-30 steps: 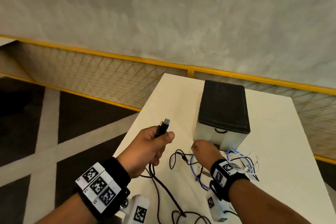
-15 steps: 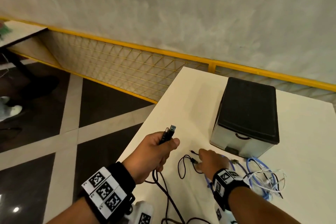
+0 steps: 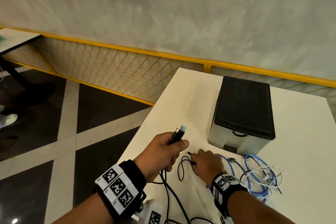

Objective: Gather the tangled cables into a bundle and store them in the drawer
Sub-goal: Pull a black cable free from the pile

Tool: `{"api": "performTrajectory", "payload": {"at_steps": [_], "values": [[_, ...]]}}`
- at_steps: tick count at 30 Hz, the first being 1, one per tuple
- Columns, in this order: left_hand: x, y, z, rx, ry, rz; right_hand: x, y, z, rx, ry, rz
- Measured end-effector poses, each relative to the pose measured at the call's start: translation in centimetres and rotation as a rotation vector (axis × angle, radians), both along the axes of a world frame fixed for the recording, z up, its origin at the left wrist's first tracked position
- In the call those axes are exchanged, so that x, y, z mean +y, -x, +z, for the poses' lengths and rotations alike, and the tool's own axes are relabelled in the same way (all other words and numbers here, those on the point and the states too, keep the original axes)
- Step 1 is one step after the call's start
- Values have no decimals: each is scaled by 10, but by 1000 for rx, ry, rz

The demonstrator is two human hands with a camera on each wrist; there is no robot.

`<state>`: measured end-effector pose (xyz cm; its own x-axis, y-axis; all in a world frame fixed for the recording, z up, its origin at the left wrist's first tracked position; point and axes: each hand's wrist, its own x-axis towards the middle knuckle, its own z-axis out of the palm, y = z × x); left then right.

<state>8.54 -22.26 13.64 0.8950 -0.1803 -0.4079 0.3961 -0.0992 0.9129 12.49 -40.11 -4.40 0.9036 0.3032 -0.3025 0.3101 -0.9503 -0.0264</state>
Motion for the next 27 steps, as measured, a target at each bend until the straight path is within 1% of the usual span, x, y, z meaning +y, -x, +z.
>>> {"api": "performTrajectory", "payload": {"at_steps": [4,6,8,10,12,14,16,19,20,22,23,25,27], "values": [[0,0,-4,-18,-6,-3,8,-1,7,14,12,13],[-1,0,-4,-31,-3,-11,9,2,13,41,-43,-29],[-3,-1,-4,-54,3,-16,7,3,24,54,-210,-163],[-5,-5,-3,-94,-11,-16,0,2,46,73,-464,-273],[-9,-11,0,-172,-85,-41,-12,2,81,84,-703,-292],[-17,-18,5,-262,-135,-69,-29,8,126,74,-863,-289],[-28,-23,12,-316,-130,-89,-45,18,164,71,-989,-292],[-48,-24,23,-375,-97,-166,-59,37,210,73,-1286,-368],[-56,-23,27,-396,-56,-190,-63,41,222,65,-1369,-396],[-70,-20,38,-414,49,-213,-70,51,239,12,-1471,-446],[-77,-19,45,-417,72,-230,-74,56,245,-34,-1501,-471],[-84,-19,53,-431,35,-283,-78,64,251,-142,-1523,-510],[-91,-15,59,-442,-26,-383,-83,71,256,-258,-1506,-537]]}}
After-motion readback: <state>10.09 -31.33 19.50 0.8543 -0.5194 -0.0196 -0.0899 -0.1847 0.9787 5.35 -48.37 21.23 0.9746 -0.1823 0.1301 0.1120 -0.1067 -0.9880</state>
